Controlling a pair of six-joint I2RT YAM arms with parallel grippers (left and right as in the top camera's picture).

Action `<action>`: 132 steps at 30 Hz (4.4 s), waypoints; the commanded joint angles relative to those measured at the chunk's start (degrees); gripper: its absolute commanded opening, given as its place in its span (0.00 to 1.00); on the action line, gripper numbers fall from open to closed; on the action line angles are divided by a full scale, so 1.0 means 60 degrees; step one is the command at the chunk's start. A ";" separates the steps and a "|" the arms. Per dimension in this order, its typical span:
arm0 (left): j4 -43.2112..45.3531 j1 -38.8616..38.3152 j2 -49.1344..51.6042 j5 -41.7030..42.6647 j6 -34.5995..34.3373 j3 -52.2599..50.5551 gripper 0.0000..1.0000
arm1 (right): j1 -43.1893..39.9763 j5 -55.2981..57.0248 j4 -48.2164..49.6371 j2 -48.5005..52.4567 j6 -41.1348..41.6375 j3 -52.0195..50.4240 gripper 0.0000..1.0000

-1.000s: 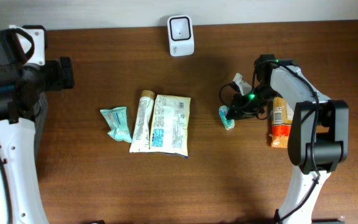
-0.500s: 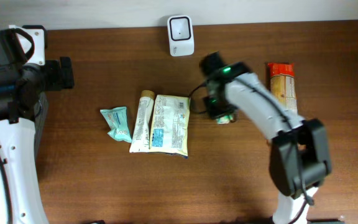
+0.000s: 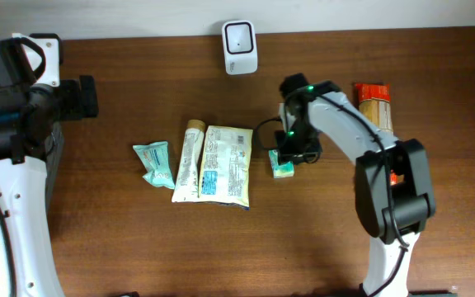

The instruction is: Scan the item barcode

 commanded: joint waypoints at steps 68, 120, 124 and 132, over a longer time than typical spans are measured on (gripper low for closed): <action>0.0018 0.0007 -0.0076 0.0069 0.0120 0.0025 0.99 | 0.0423 -0.1253 0.0026 -0.2524 -0.1534 0.2233 0.04; -0.0018 0.0007 -0.0076 0.0069 0.0120 0.0025 0.99 | 0.1993 0.9690 0.5974 0.4470 -0.7923 0.8291 0.04; -0.0018 0.0007 -0.0076 0.0069 0.0120 0.0025 0.99 | 0.1967 0.7657 0.2830 0.2641 -0.5013 0.8291 0.04; -0.0018 0.0007 -0.0076 0.0069 0.0124 0.0025 0.99 | 0.0270 0.3187 -0.4911 0.1209 -0.0233 0.8160 0.04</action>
